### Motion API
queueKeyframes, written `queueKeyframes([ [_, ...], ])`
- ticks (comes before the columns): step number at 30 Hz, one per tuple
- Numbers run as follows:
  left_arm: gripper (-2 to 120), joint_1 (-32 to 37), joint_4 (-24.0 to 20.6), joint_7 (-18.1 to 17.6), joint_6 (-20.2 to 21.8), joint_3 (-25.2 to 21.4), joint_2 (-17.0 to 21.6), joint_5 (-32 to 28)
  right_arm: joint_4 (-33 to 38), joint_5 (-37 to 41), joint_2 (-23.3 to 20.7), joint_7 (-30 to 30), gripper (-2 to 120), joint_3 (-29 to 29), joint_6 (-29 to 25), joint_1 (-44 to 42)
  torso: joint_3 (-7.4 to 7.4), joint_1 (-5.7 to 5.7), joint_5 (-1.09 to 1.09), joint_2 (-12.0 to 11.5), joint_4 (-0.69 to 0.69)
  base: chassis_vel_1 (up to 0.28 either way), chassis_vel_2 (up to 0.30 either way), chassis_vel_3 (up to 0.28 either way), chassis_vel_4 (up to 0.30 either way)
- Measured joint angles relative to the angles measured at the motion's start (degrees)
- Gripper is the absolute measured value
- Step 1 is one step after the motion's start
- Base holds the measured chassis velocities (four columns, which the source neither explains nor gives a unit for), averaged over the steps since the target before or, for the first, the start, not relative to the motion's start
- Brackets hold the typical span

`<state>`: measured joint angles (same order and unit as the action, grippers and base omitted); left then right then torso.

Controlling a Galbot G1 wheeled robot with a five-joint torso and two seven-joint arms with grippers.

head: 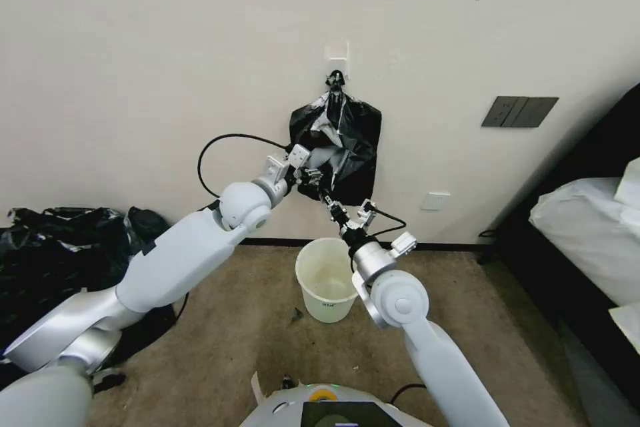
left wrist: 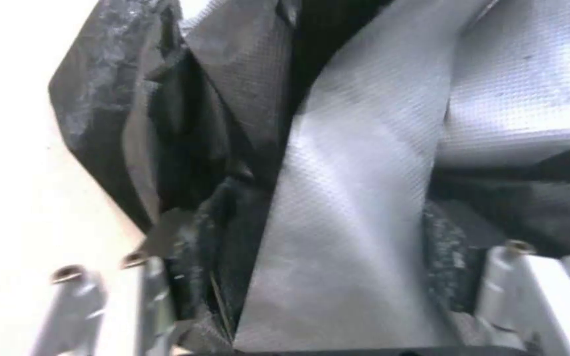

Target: Place a trash bag onto the trash bin.

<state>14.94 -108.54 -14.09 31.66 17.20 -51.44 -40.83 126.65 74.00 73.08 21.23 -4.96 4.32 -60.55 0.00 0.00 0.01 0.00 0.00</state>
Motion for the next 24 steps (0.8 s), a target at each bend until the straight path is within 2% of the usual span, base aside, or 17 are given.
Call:
queueKeyframes([
  [1,59,0.2,-0.3,-0.2,0.0,-0.1,0.1,-0.2,0.0,-0.2,0.0,-0.1,0,-0.2,0.1,-0.3,0.00,0.00,-0.01,0.0,0.00,0.000,0.000,0.000,0.000],
  [3,57,0.4,-0.6,-0.3,-0.1,-0.1,0.2,-0.3,0.0,-0.3,0.0,-0.1,0,-0.3,0.1,-0.4,0.00,0.00,-0.01,0.0,-0.01,0.000,0.000,0.000,0.000],
  [5,45,1.0,-1.5,-0.9,-0.2,-1.0,0.8,-0.9,0.0,-0.9,0.0,-0.3,0,-0.6,0.4,-0.8,0.00,0.00,0.00,0.0,0.00,0.000,0.000,0.000,0.000],
  [6,45,1.0,-1.5,-0.9,-0.2,-1.0,0.8,-0.9,0.0,-0.9,0.0,-0.3,0,-0.6,0.4,-0.8,0.00,0.00,0.00,0.0,0.00,0.000,0.000,0.000,0.000],
  [9,30,2.2,-2.7,-1.6,-0.5,-2.8,1.8,-1.5,-0.4,-2.1,0.1,-1.1,0,-0.7,0.5,-1.2,0.00,0.00,-0.01,0.0,0.00,0.000,0.000,0.000,0.000],
  [11,27,2.5,-3.0,-2.0,-0.7,-3.3,2.0,-1.8,-0.5,-2.5,0.1,-1.3,0,-0.7,0.5,-1.3,0.00,0.00,-0.01,0.0,0.00,0.000,0.000,0.000,0.000],
  [13,16,3.8,-3.9,-3.4,-2.1,-5.1,2.7,-2.6,-0.7,-3.7,0.3,-2.1,0,-0.8,0.5,-1.7,0.00,0.00,-0.01,0.0,0.00,0.000,0.000,0.000,0.000],
  [16,10,4.9,-4.8,-4.2,-3.3,-6.8,3.3,-3.5,-0.8,-4.7,0.3,-2.8,0,-0.9,0.5,-2.1,0.00,0.00,-0.01,0.0,0.01,0.000,0.000,0.000,0.000],
  [18,0,6.5,-6.3,-5.6,-4.6,-9.1,3.9,-5.8,-0.9,-6.6,0.2,-4.1,0,-0.9,0.7,-2.7,0.00,0.00,-0.01,0.0,0.01,0.000,0.000,0.000,0.000],
  [21,0,8.0,-7.5,-6.7,-6.2,-10.7,4.3,-8.0,-0.7,-9.5,0.2,-5.6,0,-0.8,1.4,-3.7,0.00,0.00,-0.01,0.0,0.01,0.000,0.000,0.000,0.000],
  [23,0,8.7,-7.7,-8.0,-7.5,-11.2,4.1,-9.5,-0.5,-14.4,0.0,-7.2,8,-0.3,1.6,-4.9,0.00,0.00,-0.01,0.0,0.01,0.000,0.000,0.000,0.000],
  [24,0,8.7,-7.7,-8.0,-7.5,-11.2,4.1,-9.5,-0.5,-14.4,0.0,-7.2,8,-0.3,1.6,-4.9,0.00,0.00,-0.01,0.0,0.01,0.000,0.000,0.000,0.000],
])
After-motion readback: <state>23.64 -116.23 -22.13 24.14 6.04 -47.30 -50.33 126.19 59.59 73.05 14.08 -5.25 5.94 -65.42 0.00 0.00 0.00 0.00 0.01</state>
